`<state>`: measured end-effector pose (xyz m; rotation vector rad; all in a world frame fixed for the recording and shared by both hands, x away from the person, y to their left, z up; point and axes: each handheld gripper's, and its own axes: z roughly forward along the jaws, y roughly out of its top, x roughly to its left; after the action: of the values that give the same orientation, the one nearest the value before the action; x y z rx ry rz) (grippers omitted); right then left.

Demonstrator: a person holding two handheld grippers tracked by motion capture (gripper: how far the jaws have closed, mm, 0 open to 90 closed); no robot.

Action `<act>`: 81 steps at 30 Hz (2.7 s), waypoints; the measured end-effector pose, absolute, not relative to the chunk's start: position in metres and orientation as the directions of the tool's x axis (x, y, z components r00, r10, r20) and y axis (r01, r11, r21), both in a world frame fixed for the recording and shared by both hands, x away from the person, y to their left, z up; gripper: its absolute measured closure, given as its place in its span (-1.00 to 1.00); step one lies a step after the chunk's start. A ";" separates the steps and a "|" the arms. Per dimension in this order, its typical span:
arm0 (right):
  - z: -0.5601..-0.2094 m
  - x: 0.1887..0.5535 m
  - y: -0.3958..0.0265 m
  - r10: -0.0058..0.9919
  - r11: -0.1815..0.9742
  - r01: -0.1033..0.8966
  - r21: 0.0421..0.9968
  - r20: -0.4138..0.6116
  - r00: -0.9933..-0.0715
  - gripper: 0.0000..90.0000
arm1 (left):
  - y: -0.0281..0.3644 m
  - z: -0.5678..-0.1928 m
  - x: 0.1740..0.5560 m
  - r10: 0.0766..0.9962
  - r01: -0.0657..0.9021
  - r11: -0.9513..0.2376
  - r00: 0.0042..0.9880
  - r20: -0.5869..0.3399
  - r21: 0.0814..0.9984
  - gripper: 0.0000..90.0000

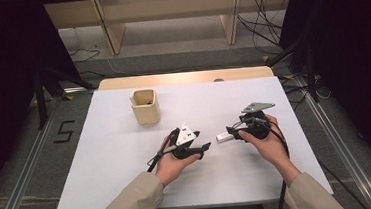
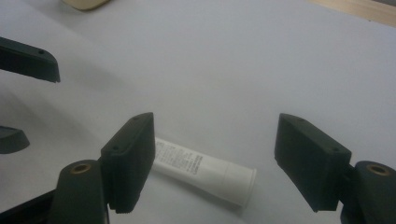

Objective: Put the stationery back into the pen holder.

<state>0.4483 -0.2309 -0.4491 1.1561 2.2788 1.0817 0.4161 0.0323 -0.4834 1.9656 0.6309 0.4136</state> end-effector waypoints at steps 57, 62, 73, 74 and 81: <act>-0.473 0.460 -0.244 0.871 0.350 0.695 0.628 0.055 -0.488 1.00 | 0.052 -0.482 0.408 0.612 0.258 -0.381 0.790 0.033 0.888 -0.14; -0.474 0.458 -0.239 0.866 0.357 0.694 0.625 0.056 -0.497 1.00 | 0.052 -0.482 0.408 0.612 0.257 -0.381 0.790 0.034 0.888 -0.14; -0.474 0.454 -0.230 0.857 0.368 0.693 0.620 0.063 -0.511 1.00 | 0.051 -0.482 0.408 0.610 0.256 -0.384 0.792 0.035 0.887 -0.14; -0.474 0.454 -0.229 0.854 0.373 0.690 0.620 0.060 -0.516 1.00 | 0.051 -0.482 0.408 0.608 0.255 -0.388 0.793 0.038 0.886 -0.14; -0.474 0.452 -0.225 0.848 0.374 0.690 0.620 0.072 -0.525 1.00 | 0.050 -0.483 0.408 0.606 0.256 -0.391 0.795 0.037 0.884 -0.14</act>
<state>0.4524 -0.2248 -0.4741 1.3644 2.3776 0.8831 0.4079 0.0505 -0.4828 1.9825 0.6449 0.4392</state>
